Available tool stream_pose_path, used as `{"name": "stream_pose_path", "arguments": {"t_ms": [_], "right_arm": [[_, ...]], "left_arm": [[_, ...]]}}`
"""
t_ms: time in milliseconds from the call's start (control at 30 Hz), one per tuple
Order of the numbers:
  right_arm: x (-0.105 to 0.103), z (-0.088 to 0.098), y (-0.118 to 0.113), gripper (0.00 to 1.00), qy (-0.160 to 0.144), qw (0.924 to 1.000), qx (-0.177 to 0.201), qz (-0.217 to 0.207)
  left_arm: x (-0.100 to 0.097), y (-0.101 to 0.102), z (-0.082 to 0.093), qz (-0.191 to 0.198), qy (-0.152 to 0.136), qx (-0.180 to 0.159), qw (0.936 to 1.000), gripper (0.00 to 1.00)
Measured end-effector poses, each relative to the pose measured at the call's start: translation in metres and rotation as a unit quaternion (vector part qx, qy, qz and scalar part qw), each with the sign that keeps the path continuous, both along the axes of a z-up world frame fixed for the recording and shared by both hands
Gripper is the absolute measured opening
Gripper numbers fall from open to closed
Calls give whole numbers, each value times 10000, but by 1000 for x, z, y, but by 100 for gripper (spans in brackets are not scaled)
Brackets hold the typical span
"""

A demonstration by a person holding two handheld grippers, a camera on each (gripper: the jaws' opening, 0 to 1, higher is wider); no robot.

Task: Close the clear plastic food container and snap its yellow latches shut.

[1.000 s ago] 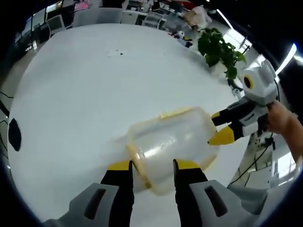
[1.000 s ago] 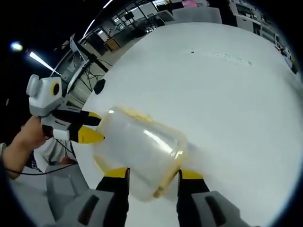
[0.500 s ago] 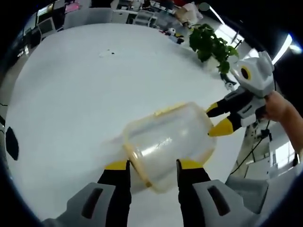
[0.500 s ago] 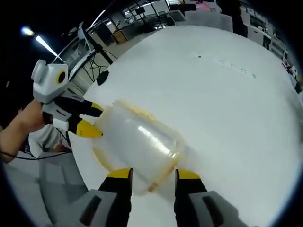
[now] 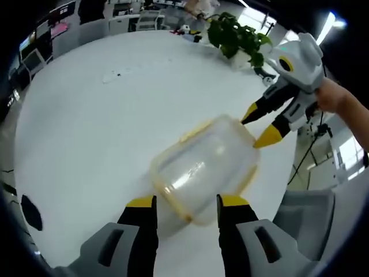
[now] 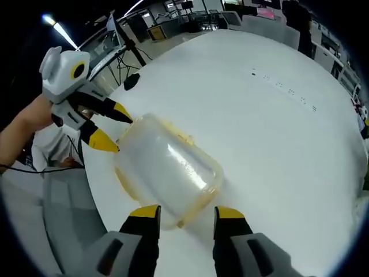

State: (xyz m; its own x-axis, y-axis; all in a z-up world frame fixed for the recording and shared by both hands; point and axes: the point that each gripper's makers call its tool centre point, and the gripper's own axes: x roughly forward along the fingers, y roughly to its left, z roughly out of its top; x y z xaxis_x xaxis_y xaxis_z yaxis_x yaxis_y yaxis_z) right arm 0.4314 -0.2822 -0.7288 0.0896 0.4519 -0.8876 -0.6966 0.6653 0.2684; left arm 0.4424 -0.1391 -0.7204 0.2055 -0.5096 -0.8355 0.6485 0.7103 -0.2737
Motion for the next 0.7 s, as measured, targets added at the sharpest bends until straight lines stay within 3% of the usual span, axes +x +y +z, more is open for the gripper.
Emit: {"name": "stream_pose_path", "arguments": {"t_ms": [333,500,700], "right_arm": [[0,4,-1,35,-286,9965,-376,686],[-2,5,-2,36,-357,9934,-467,990],[-4,6,-3,37,-441,9896,-550,1256]], "left_arm": [[-3,0,7,-673,-187,249,9972,37],[-9,-2,13,-1137,-251,278,9928,35],[-8,-3,14,-1341,-330,328,9899,34]]}}
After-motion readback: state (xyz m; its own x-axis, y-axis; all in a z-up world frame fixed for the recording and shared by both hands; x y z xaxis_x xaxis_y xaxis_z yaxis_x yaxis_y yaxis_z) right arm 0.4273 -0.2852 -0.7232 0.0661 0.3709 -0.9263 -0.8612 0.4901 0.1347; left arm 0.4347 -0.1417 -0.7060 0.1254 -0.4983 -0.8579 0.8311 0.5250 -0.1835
